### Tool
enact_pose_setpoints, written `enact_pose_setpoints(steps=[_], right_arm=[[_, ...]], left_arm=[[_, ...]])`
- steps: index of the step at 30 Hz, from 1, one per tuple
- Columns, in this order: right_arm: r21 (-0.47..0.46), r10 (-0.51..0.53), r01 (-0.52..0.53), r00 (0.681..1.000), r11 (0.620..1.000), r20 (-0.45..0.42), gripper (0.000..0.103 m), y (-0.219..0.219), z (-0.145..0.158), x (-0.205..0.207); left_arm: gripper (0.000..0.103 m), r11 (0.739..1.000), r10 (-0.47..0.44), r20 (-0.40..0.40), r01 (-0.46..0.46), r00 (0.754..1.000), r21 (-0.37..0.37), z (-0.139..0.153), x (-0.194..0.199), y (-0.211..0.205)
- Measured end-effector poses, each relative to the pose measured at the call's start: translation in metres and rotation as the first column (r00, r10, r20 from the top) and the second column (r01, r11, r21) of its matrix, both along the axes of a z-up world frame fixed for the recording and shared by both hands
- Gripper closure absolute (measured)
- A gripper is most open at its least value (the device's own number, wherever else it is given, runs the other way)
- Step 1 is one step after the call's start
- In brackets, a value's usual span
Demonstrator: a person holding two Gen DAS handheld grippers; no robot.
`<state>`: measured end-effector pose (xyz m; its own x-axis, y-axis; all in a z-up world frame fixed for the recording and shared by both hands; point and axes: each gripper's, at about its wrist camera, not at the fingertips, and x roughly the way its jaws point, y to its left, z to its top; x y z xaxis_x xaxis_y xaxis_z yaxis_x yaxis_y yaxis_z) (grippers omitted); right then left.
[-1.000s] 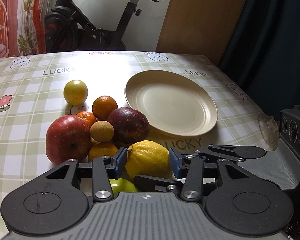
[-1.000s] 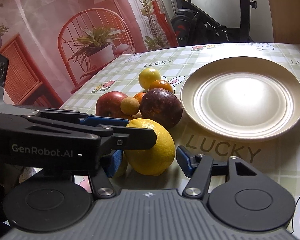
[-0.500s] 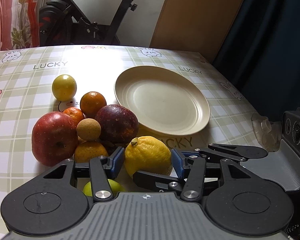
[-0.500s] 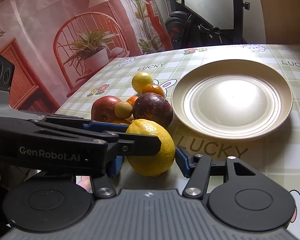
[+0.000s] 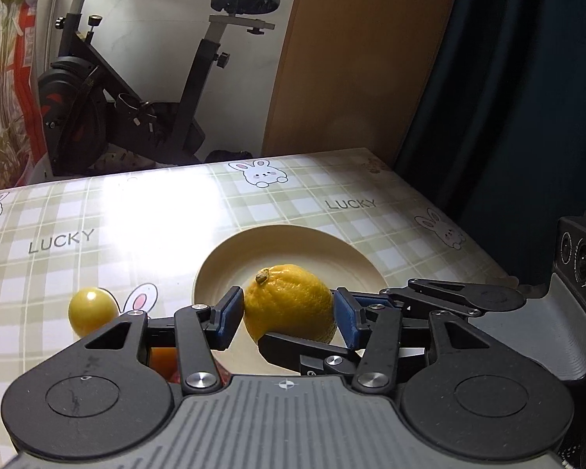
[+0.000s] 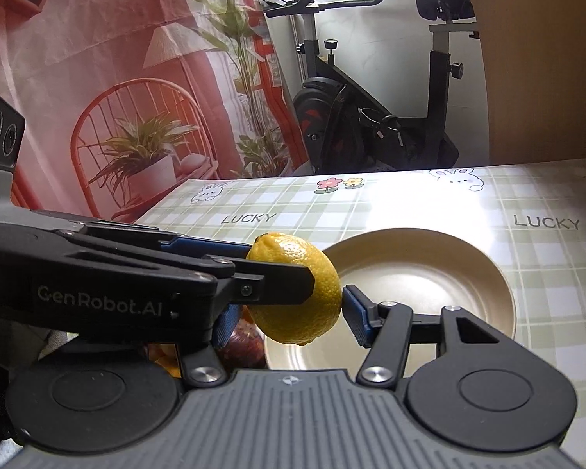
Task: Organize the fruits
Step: 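Carry the lemon onto the beige plate and open the left tool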
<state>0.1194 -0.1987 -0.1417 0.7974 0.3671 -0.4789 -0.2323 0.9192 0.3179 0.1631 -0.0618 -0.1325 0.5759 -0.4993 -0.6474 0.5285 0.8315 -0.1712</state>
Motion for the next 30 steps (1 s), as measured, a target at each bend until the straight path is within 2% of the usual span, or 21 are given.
enact_pose_setpoints(steps=[2,7,16,23,30], right_arm=[[0.005,-0.010,0.010,1.000,1.000,0.001,0.044,-0.002,-0.007,0.013],[0.005,-0.030,0.030,1.000,1.000,-0.009,0.044,-0.001,-0.023,0.036],[-0.023,-0.049,0.049,0.998,0.999,-0.026,0.044,0.008,-0.039,0.058],[-0.022,-0.062,0.062,0.997,0.998,-0.034,0.044,0.011,-0.043,0.067],[-0.068,-0.071,0.070,0.997,0.995,-0.018,0.040,0.015,-0.035,0.064]], left_arm=[[0.050,1.000,0.003,-0.005,-0.002,1.000,0.021,-0.003,0.014,-0.005],[0.050,0.999,0.045,-0.052,-0.044,0.998,0.020,-0.017,0.040,-0.002],[0.050,0.995,0.089,-0.074,-0.086,0.993,0.041,-0.030,0.056,-0.004],[0.049,0.994,0.109,-0.077,-0.106,0.991,0.035,-0.035,0.063,-0.004],[0.050,0.992,0.125,-0.074,-0.123,0.989,0.024,-0.032,0.063,-0.001]])
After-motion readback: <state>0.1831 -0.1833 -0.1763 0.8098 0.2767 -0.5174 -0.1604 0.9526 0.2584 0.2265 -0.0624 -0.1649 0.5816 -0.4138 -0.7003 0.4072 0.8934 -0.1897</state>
